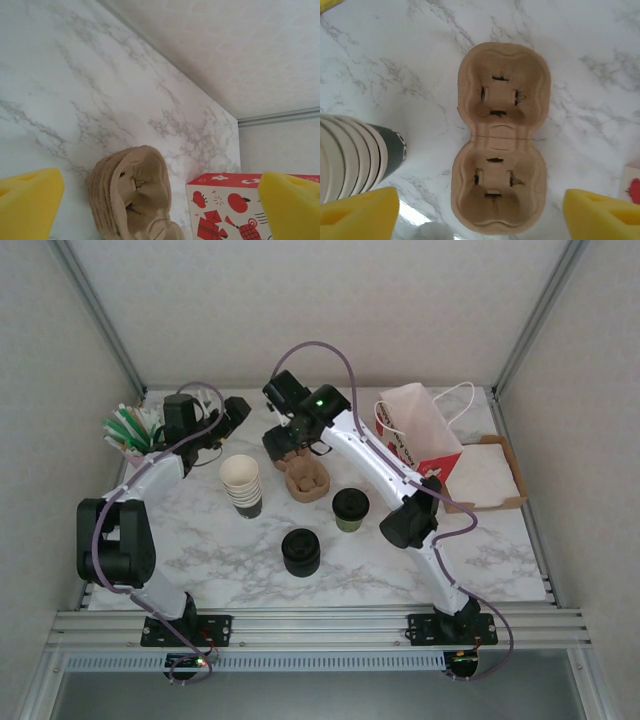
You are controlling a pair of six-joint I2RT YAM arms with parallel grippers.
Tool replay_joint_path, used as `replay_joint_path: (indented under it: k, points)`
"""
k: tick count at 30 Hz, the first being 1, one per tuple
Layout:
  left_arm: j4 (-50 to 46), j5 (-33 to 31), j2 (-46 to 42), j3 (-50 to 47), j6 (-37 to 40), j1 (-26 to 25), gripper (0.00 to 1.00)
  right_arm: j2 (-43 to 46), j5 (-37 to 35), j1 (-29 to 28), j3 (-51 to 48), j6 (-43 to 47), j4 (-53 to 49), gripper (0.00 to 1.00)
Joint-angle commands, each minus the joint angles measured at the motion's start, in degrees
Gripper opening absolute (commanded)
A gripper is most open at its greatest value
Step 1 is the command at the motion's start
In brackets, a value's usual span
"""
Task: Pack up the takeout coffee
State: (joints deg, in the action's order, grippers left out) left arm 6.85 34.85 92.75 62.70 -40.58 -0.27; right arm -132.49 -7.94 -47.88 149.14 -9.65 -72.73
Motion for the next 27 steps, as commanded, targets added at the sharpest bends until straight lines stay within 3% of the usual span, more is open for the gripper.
replay_joint_path:
  k: [1,10,17,27]
  points:
    - [4.2,2.3,0.5,-0.7,0.0,-0.1,1.0,-3.0,6.5,2.5,0.2,0.6,1.0,0.78]
    - [4.2,3.0,2.0,-2.0,1.2,-0.5,1.0,-9.5,2.2,3.1,0.0,0.9,1.1,0.64]
    - [3.8,3.0,2.2,-2.7,1.7,-1.2,1.0,-11.2,4.6,3.6,-0.8,0.8,3.1,0.53]
    - [3.6,3.0,2.0,-3.6,2.0,-1.9,1.0,-13.1,5.6,4.7,-0.8,0.4,4.2,0.52]
